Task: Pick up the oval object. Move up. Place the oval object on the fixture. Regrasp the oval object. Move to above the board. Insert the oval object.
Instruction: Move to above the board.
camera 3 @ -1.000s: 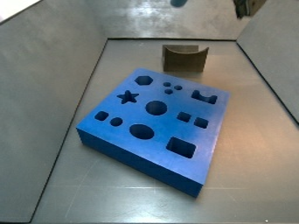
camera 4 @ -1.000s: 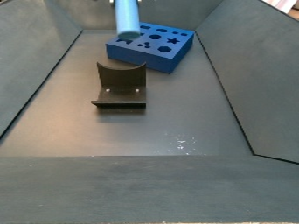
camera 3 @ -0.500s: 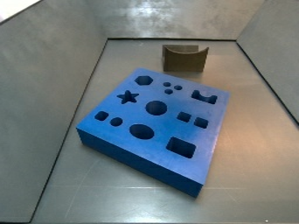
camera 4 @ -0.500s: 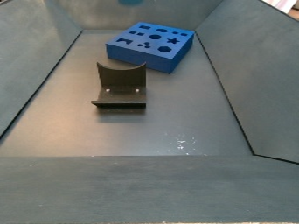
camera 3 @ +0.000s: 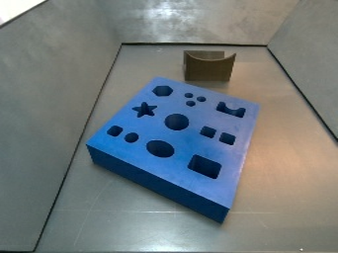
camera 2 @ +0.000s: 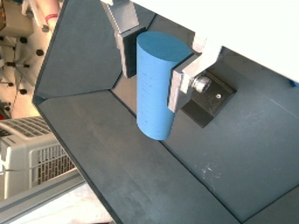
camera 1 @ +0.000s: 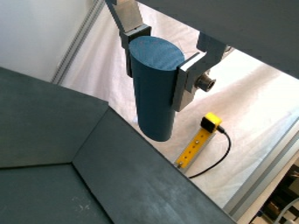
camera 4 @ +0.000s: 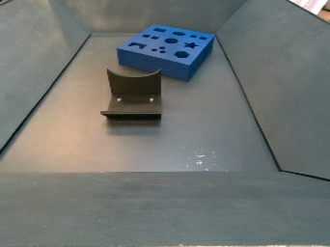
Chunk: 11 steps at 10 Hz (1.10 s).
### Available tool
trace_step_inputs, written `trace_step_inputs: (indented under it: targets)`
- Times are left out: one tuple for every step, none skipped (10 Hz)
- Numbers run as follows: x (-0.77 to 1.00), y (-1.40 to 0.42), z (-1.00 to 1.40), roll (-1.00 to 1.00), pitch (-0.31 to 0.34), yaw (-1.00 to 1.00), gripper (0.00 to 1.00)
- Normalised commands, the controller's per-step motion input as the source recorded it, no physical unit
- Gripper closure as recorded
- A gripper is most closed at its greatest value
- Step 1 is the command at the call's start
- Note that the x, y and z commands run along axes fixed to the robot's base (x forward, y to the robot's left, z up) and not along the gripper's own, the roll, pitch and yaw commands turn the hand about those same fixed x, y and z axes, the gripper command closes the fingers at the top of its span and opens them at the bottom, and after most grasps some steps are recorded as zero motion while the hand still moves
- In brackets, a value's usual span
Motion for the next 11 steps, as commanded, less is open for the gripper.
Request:
trace_step_inputs:
  targets:
    - [-0.37,-1.00,-0.03,-1.00,-0.041,-0.10,1.00]
    - [-0.36,-1.00,-0.04,-1.00,-0.051,-0.09,1.00]
    - [-0.37,-1.00,-0.03,-1.00,-0.059,-0.09,1.00]
    - [-0.41,-1.00,-0.05,-1.00,-0.063,-0.10,1.00]
    - [-0.42,-1.00,-0.03,-1.00,-0.069,-0.11,1.00]
    - [-0.44,-1.00,-0.03,-1.00,-0.073,-0.11,1.00]
    - [-0.48,-1.00,-0.04,-1.00,-0.072,-0.12,1.00]
    - [-0.52,-1.00,-0.02,-1.00,-0.075,-0.12,1.00]
    - [-0.43,-0.78,-0.02,-1.00,-0.081,-0.12,1.00]
    - [-0.26,-0.36,-0.01,-1.00,-0.087,-0.12,1.00]
    - [-0.18,-0.18,0.00,-1.00,-0.086,-0.11,1.00]
